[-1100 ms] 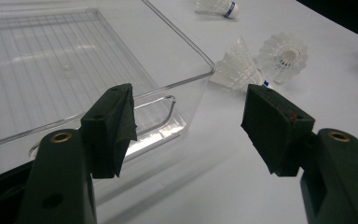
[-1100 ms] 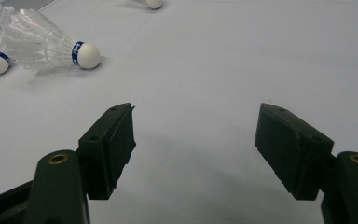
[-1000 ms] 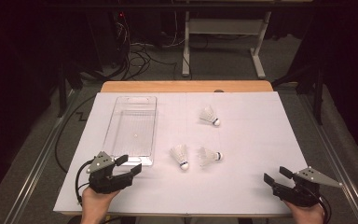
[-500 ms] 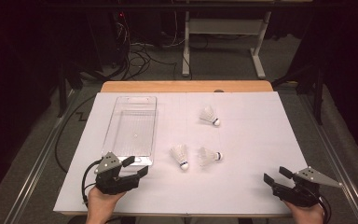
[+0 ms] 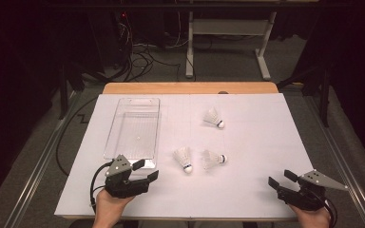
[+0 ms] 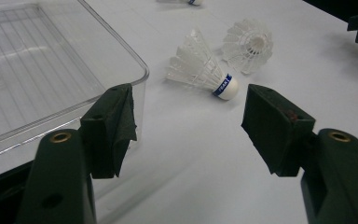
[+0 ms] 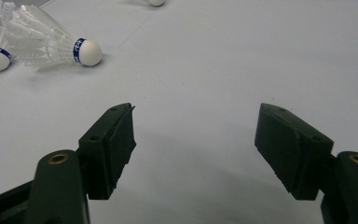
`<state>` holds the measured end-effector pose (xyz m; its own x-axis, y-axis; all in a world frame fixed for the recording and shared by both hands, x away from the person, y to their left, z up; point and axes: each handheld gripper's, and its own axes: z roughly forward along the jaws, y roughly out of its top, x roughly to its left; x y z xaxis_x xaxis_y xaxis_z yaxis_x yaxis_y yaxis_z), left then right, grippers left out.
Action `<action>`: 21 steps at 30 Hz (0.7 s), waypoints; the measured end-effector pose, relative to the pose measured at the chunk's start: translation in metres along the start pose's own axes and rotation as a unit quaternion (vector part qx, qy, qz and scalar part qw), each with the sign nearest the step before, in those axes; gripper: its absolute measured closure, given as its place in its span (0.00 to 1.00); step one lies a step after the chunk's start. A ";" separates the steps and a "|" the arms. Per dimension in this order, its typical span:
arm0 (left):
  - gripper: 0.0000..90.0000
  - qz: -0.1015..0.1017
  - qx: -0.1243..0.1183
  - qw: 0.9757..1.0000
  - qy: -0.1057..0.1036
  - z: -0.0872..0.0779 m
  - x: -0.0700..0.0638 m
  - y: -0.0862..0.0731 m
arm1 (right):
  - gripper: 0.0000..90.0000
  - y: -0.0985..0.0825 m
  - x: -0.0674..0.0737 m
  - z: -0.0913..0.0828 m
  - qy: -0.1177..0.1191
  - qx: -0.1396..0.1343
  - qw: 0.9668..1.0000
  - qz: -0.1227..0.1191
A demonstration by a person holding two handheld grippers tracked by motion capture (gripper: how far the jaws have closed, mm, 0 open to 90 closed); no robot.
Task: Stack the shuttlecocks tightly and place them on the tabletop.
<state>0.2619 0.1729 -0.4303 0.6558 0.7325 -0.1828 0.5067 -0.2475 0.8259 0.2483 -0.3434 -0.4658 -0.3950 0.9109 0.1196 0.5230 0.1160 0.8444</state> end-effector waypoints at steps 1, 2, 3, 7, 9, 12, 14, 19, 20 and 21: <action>0.39 0.000 0.000 1.000 0.000 0.000 0.000 0.000 | 0.32 0.000 0.000 0.000 0.000 0.000 1.000 0.000; 0.39 0.001 0.000 1.000 0.000 0.001 -0.001 0.000 | 0.32 0.000 0.000 0.000 0.000 0.000 1.000 0.000; 0.39 0.004 0.001 1.000 -0.001 0.002 -0.003 0.001 | 0.32 0.000 0.000 0.000 0.000 0.000 1.000 0.000; 0.39 0.007 0.005 1.000 -0.005 0.005 -0.006 0.002 | 0.32 0.000 0.000 0.000 0.001 0.000 1.000 -0.001; 0.39 0.008 0.006 1.000 -0.007 0.007 -0.007 0.002 | 0.32 0.000 0.000 0.000 0.001 0.000 1.000 -0.001; 0.39 0.010 0.008 1.000 -0.010 0.009 -0.009 0.003 | 0.32 0.000 0.000 0.000 0.001 0.000 1.000 -0.001; 0.39 0.009 0.009 1.000 -0.012 0.010 -0.010 0.004 | 0.32 0.000 0.000 0.000 0.001 0.000 1.000 0.000; 0.39 0.010 0.010 1.000 -0.015 0.013 -0.013 0.005 | 0.32 0.000 0.000 0.000 0.002 0.000 1.000 0.000; 0.39 0.011 0.011 1.000 -0.016 0.014 -0.013 0.005 | 0.32 0.000 0.000 0.000 0.002 0.000 1.000 0.000; 0.39 0.012 0.012 1.000 -0.018 0.015 -0.014 0.006 | 0.32 0.000 0.000 0.000 0.002 0.000 1.000 -0.001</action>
<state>0.2641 0.1514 -0.4312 0.6871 0.7033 -0.1820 0.5029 -0.2797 0.8178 0.2484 -0.3431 -0.4659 -0.3979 0.9095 0.1201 0.5227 0.1172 0.8444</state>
